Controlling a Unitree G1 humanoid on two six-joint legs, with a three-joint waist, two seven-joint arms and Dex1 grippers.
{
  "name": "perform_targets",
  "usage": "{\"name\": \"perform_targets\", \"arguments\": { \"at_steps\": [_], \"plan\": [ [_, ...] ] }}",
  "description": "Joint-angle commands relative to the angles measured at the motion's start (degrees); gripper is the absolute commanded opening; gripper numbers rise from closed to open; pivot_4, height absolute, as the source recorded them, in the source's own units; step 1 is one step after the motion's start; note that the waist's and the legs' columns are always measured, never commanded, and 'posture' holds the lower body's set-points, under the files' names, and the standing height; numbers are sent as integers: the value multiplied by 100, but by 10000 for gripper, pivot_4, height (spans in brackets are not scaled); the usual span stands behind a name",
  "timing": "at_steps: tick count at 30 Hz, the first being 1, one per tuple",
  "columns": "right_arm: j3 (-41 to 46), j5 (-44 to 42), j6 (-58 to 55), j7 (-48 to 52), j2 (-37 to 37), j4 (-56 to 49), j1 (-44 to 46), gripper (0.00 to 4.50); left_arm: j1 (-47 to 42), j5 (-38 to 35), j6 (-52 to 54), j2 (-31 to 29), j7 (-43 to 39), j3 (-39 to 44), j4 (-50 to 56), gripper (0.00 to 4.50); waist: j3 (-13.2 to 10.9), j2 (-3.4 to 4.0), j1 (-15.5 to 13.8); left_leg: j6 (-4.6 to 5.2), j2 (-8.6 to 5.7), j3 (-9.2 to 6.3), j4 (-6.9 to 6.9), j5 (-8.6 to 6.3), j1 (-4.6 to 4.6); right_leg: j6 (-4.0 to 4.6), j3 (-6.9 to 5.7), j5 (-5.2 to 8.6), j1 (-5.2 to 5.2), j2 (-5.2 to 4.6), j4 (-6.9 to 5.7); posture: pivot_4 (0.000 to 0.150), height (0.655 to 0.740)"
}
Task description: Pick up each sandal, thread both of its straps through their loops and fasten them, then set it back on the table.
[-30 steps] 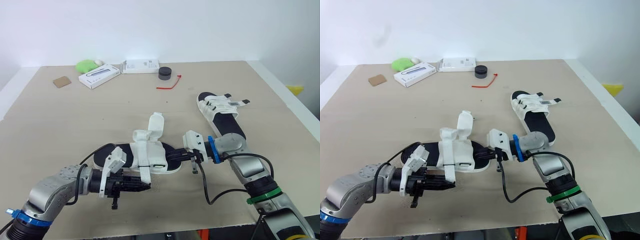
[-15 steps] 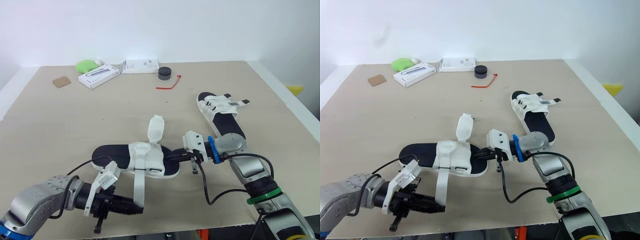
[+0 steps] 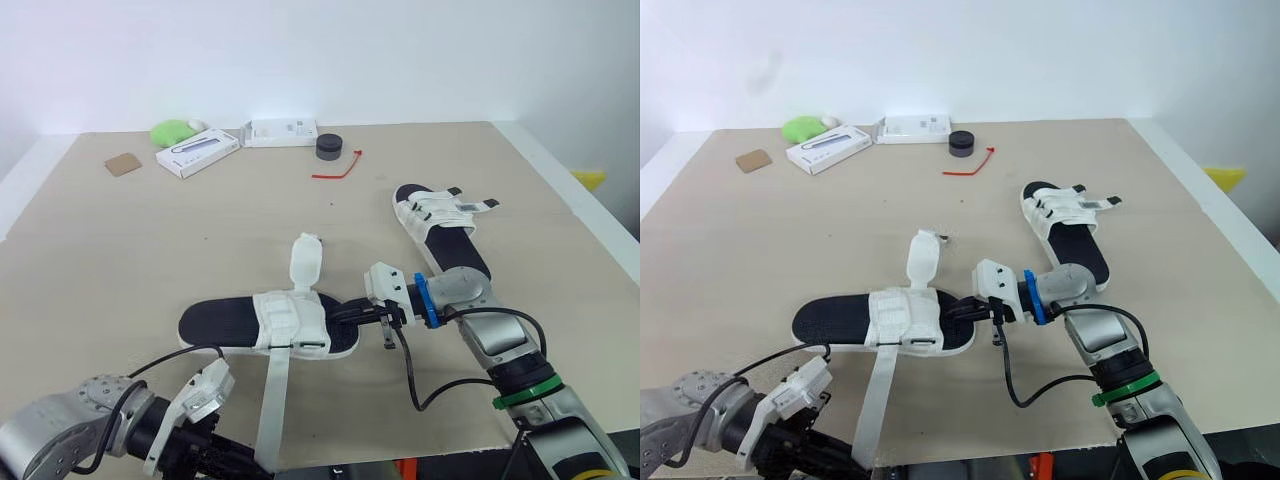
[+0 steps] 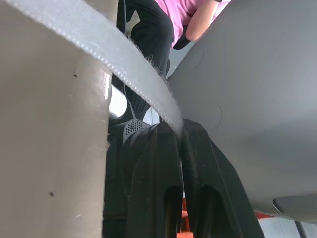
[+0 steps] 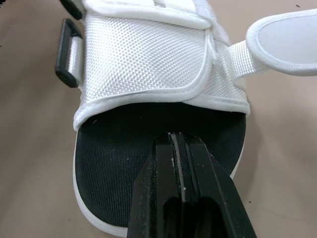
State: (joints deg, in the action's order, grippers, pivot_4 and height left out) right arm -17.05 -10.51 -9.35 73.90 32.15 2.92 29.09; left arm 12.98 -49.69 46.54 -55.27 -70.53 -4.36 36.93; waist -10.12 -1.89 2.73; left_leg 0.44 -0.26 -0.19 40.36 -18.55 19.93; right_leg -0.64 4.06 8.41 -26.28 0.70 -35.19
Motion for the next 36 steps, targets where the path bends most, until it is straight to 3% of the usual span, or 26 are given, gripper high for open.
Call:
{"name": "perform_targets", "arguments": {
  "at_steps": [1,9,12,14,16,22,27,36],
  "plan": [
    [31,-36,52,26,26,-122,20,0,167,109,-271,-79,-113,90,149,569,0,0,-1,0,0,0,0,0,0,0,0,0,0,0,0,1500,7400],
    [-10,-147,-125,31,17,-322,-39,0,593,1277,-1841,2,-274,70,-160,569,0,0,0,0,1,19,-3,0,-3,7,1,4,0,0,0,1500,7400],
    [-12,-122,-105,31,40,-344,-89,0,638,1847,-2876,120,-419,170,-332,9190,0,0,-1,0,1,24,-3,0,-3,8,0,5,0,0,0,1500,7400],
    [-7,-118,-105,40,48,-336,-86,0,680,1864,-3116,173,-460,308,-433,17333,0,0,0,0,2,29,-3,0,-5,9,2,5,1,0,0,1500,7400],
    [-2,-114,-92,51,55,-309,-73,0,680,1886,-3336,209,-494,402,-536,22216,0,0,0,0,2,30,-3,0,-5,8,2,4,0,0,0,1500,7400],
    [-14,-121,-94,76,71,-319,-95,0,231,2020,-4053,480,-341,757,-712,22216,0,0,-3,1,3,30,-3,-1,-6,6,2,3,1,0,0,1500,7400],
    [-17,-120,-72,98,77,-288,-88,0,-215,2649,-5240,566,-525,657,-914,22216,0,0,-3,1,2,31,-3,-1,-10,-5,3,-4,6,-1,0,1500,7400],
    [-15,-107,-51,109,75,-271,-88,0,-1259,3767,-8859,1065,-622,213,-1990,22216,2,-3,-11,5,1,37,-3,-3,-13,-16,5,-12,10,-6,2,1500,7400]
  ]
}}
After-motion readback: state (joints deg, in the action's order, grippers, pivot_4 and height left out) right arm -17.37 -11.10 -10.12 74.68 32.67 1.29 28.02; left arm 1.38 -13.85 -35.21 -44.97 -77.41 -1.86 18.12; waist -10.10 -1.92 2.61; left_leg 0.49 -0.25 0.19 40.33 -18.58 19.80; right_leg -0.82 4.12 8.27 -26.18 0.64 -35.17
